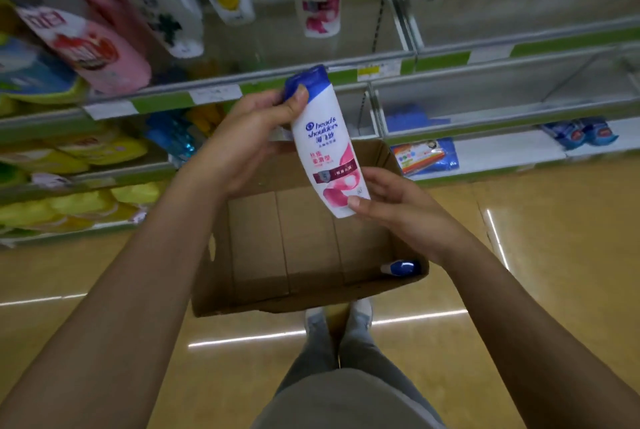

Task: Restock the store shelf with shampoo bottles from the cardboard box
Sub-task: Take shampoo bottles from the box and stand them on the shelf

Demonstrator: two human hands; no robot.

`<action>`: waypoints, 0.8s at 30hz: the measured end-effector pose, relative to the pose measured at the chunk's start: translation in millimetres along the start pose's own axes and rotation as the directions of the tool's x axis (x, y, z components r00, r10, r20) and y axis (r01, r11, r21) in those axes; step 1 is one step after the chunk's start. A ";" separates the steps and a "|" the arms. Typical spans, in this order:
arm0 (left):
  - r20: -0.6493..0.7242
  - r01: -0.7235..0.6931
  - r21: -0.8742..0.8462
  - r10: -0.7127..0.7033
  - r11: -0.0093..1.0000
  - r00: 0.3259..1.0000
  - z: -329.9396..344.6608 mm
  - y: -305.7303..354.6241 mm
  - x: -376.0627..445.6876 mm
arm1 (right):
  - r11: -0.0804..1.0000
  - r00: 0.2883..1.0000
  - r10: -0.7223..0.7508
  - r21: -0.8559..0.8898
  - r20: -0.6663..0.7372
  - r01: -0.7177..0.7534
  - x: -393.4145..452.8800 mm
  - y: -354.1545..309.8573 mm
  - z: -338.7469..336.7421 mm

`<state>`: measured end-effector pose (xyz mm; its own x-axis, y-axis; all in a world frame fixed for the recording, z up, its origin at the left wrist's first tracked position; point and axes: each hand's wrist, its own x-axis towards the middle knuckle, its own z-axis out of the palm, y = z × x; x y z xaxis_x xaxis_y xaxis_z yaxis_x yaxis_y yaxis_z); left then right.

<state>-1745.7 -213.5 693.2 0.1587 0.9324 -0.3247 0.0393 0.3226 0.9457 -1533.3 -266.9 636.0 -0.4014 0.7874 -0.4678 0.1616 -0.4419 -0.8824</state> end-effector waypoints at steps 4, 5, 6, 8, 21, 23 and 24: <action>-0.120 -0.069 -0.009 0.068 0.998 0.990 -2.7 38.5 -16.1 | 0.967 0.986 -0.106 0.243 0.131 0.072 -10.1 -36.3 12.6; -0.153 -0.097 -0.010 0.094 0.995 0.984 -2.8 47.8 -20.0 | 0.958 0.980 -0.127 0.277 0.156 0.080 -11.1 -46.5 15.6; -0.172 -0.118 -0.013 0.114 0.993 0.979 -2.1 55.7 -23.8 | 0.949 0.972 -0.142 0.305 0.186 0.080 -12.1 -55.0 18.2; -0.166 -0.152 -0.076 0.137 0.985 0.977 -2.3 72.2 -32.4 | 0.931 0.954 -0.171 0.357 0.246 0.075 -14.1 -72.2 23.2; -0.224 -0.262 -0.258 0.206 0.930 0.953 -4.0 125.9 -65.1 | 0.839 0.803 -0.302 0.543 0.513 -0.031 -23.2 -126.5 46.2; -0.297 -0.292 -0.172 0.233 0.941 0.926 0.7 132.8 -67.1 | 0.839 0.798 -0.315 0.544 0.514 -0.019 -21.8 -131.4 49.2; -0.320 -0.302 -0.141 0.245 0.943 0.915 1.8 134.7 -67.6 | 0.828 0.789 -0.328 0.561 0.519 -0.025 -21.0 -132.5 50.2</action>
<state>-1749.4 -233.3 842.5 -0.1606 0.9846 -0.0697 -0.1502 0.0454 0.9876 -1591.5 -246.4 765.3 -0.8377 0.5434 -0.0541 -0.3617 -0.6264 -0.6905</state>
